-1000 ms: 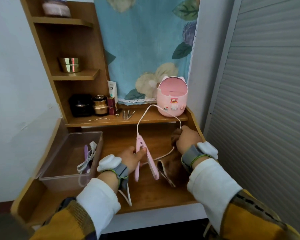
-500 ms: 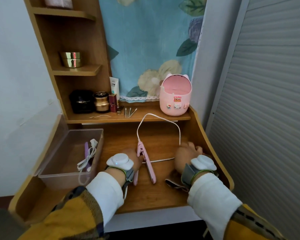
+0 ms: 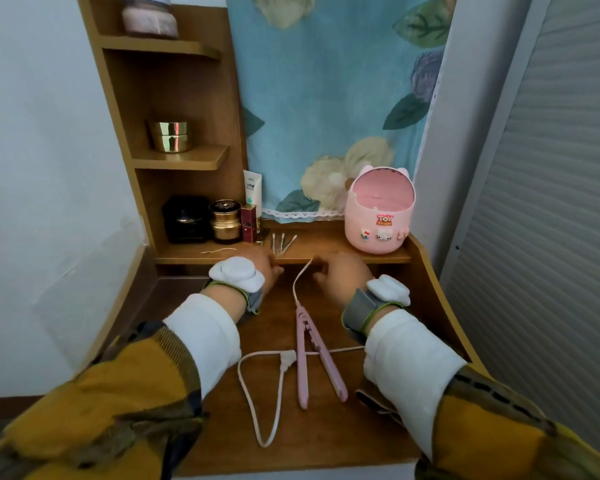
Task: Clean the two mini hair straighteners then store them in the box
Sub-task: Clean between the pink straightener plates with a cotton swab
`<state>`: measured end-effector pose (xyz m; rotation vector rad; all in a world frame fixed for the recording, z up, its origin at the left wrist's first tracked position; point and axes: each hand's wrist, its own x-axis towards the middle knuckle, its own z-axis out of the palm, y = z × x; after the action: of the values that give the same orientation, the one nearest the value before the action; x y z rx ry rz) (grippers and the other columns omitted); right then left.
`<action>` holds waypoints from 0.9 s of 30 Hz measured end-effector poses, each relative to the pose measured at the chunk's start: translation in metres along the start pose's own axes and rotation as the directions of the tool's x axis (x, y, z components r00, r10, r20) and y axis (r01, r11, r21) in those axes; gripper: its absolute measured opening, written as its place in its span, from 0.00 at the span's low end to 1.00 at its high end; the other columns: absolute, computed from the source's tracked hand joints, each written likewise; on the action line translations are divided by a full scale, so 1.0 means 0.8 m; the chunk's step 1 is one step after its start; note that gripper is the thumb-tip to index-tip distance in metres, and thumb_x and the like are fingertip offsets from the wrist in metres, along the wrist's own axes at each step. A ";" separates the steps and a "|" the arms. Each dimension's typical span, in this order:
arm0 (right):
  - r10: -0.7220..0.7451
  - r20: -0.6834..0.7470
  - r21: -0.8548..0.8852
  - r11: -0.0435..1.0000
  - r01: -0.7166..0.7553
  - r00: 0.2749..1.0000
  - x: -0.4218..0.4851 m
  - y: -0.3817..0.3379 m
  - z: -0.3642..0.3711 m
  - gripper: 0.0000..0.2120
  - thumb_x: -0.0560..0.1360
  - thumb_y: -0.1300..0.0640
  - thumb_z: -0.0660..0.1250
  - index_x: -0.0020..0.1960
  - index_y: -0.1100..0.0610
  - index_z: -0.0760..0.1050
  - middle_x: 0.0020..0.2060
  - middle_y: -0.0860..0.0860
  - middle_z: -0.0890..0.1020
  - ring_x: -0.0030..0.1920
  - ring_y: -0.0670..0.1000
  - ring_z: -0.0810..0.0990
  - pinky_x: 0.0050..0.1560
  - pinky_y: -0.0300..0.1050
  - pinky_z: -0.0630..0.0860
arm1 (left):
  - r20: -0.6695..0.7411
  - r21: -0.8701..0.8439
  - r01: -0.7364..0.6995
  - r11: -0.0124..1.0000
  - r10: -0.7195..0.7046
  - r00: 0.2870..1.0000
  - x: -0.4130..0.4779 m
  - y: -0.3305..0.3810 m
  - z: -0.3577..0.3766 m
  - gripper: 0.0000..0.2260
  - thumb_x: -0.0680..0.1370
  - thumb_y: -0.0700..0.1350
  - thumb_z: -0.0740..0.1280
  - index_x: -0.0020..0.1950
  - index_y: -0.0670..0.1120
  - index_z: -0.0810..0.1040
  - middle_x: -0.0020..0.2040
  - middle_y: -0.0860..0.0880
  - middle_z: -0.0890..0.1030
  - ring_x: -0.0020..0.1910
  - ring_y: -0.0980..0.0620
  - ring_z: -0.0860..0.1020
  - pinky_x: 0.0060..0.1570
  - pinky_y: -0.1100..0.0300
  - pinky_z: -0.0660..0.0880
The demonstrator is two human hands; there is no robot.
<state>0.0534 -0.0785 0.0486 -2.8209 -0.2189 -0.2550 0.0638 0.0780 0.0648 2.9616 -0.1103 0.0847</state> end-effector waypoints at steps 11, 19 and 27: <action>0.053 -0.084 0.091 0.995 -0.045 0.995 0.032 -0.008 0.020 0.10 0.77 0.54 0.61 0.54 0.49 0.79 0.51 0.50 0.81 0.51 0.52 0.78 0.47 0.44 0.74 | -0.164 0.086 -0.128 0.988 0.140 0.976 0.055 -0.010 0.029 0.27 0.72 0.63 0.65 0.69 0.55 0.69 0.61 0.47 0.69 0.63 0.47 0.69 0.61 0.54 0.71; 0.104 -0.101 0.219 0.972 -0.080 0.989 0.027 0.007 0.030 0.09 0.76 0.55 0.63 0.53 0.50 0.80 0.50 0.51 0.82 0.51 0.52 0.79 0.51 0.47 0.76 | -0.239 0.051 -0.186 0.981 0.193 0.952 0.058 0.001 0.039 0.14 0.75 0.53 0.66 0.60 0.54 0.79 0.57 0.48 0.73 0.59 0.48 0.71 0.57 0.55 0.73; 0.288 0.228 0.858 0.392 -0.332 0.930 0.021 -0.006 0.030 0.15 0.79 0.51 0.60 0.47 0.61 0.78 0.33 0.54 0.81 0.25 0.49 0.76 0.27 0.39 0.69 | -0.334 -0.158 -0.212 0.964 0.150 0.930 0.037 0.015 0.034 0.06 0.74 0.47 0.67 0.50 0.53 0.80 0.49 0.52 0.81 0.48 0.52 0.79 0.50 0.58 0.76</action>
<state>0.0725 -0.0649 0.0307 -1.7204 0.1579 0.0321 0.0935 0.0595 0.0424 2.6948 -0.3289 0.5454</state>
